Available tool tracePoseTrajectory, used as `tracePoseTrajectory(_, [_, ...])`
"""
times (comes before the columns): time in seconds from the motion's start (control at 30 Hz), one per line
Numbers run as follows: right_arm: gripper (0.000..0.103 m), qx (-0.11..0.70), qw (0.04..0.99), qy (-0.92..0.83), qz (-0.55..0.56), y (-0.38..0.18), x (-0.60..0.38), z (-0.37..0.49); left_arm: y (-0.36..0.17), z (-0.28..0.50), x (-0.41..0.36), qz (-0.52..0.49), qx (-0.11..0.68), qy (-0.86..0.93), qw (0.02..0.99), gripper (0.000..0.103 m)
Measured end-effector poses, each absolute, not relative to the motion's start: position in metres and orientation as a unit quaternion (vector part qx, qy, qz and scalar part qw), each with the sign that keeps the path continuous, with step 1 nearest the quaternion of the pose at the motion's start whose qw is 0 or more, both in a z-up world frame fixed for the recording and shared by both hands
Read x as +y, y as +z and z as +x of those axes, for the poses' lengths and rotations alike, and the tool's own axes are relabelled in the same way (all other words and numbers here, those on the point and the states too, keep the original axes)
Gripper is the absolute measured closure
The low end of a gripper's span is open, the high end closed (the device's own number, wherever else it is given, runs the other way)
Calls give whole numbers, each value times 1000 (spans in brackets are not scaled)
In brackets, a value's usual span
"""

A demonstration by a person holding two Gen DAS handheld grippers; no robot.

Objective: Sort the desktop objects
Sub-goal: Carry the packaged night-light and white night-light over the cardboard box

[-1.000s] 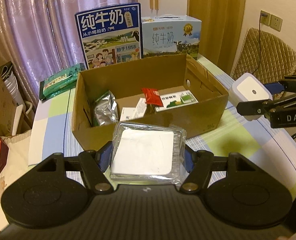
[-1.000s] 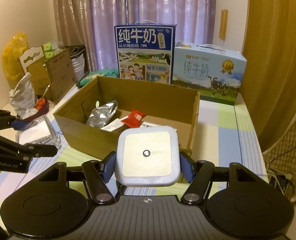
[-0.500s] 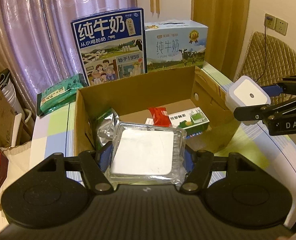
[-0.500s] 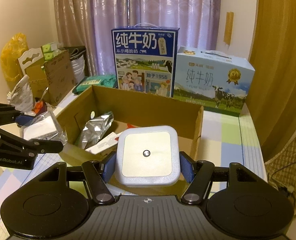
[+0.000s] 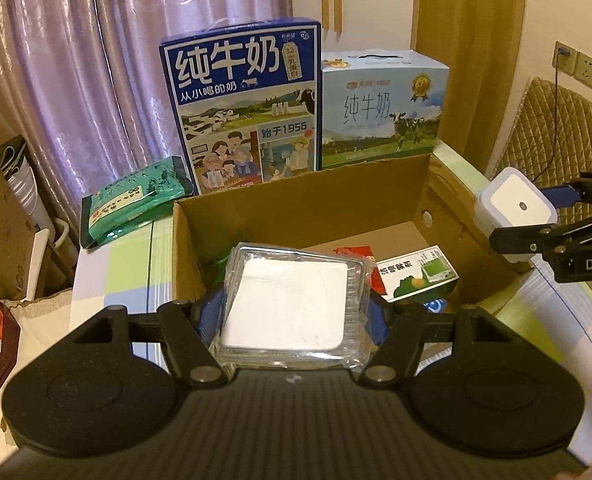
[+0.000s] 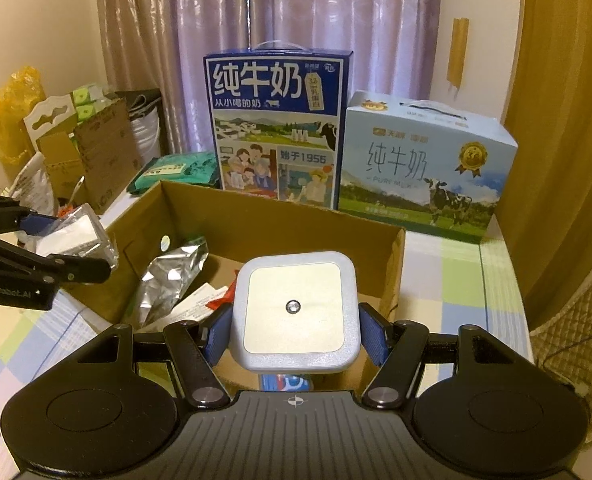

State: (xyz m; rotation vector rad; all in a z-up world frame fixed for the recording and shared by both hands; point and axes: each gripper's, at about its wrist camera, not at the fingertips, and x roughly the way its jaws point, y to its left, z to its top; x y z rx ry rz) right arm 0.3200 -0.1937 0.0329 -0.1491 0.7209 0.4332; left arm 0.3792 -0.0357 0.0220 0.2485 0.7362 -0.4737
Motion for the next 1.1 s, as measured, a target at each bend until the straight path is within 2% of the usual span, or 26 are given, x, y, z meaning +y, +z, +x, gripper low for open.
tracePoseTrajectory(0.6, [40, 376, 900, 209, -69, 4, -189, 353, -19, 412, -52, 127, 385, -235, 883, 39])
tracePoseTrajectory(1.1, [40, 380, 899, 206, -66, -3, -191, 363, -28, 422, -56, 129, 390, -237, 880, 39])
